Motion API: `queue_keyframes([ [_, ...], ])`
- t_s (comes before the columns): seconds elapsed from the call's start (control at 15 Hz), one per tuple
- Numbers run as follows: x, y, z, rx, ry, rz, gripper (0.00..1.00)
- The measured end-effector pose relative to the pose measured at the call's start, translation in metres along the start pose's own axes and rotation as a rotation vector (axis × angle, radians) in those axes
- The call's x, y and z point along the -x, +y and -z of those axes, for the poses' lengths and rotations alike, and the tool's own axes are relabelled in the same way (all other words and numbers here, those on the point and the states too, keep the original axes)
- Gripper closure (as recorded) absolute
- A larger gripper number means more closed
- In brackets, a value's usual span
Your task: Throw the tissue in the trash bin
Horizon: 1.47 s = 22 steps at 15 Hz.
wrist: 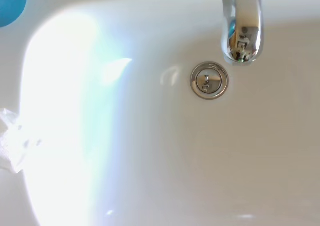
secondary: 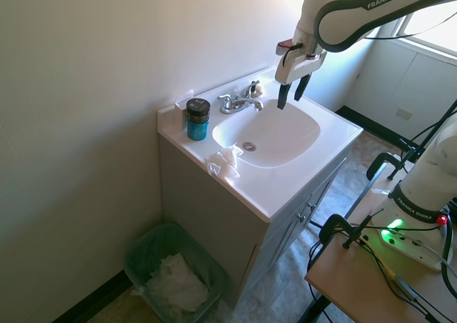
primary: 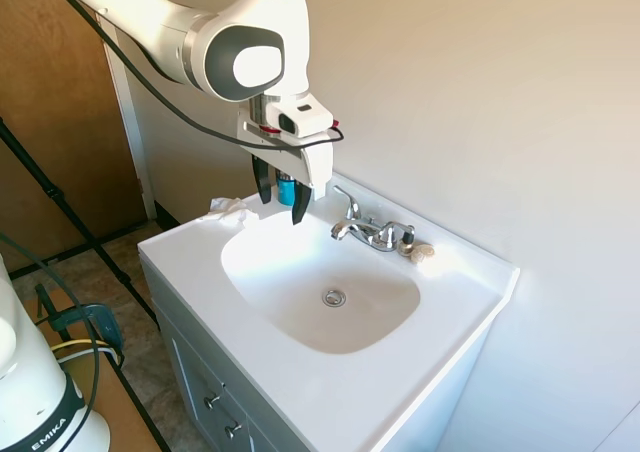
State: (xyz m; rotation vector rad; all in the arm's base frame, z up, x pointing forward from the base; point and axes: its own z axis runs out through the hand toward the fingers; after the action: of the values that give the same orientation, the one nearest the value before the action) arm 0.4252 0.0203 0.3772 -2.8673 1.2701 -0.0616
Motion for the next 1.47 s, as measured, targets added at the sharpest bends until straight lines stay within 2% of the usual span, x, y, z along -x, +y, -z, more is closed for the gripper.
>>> queue_keyframes([
  [0.13,0.001,-0.001,-0.001,0.001,-0.003,0.008,0.00],
  [0.33,0.017,-0.019,-0.004,-0.021,-0.035,0.068,0.00],
  [0.6,0.064,-0.072,-0.020,-0.064,-0.040,0.163,0.00],
  [0.8,0.092,-0.111,-0.035,-0.074,-0.044,0.191,0.00],
  [1.13,0.119,-0.161,-0.083,-0.007,-0.066,0.201,0.00],
  [1.47,0.112,-0.181,-0.119,0.043,-0.067,0.156,0.00],
])
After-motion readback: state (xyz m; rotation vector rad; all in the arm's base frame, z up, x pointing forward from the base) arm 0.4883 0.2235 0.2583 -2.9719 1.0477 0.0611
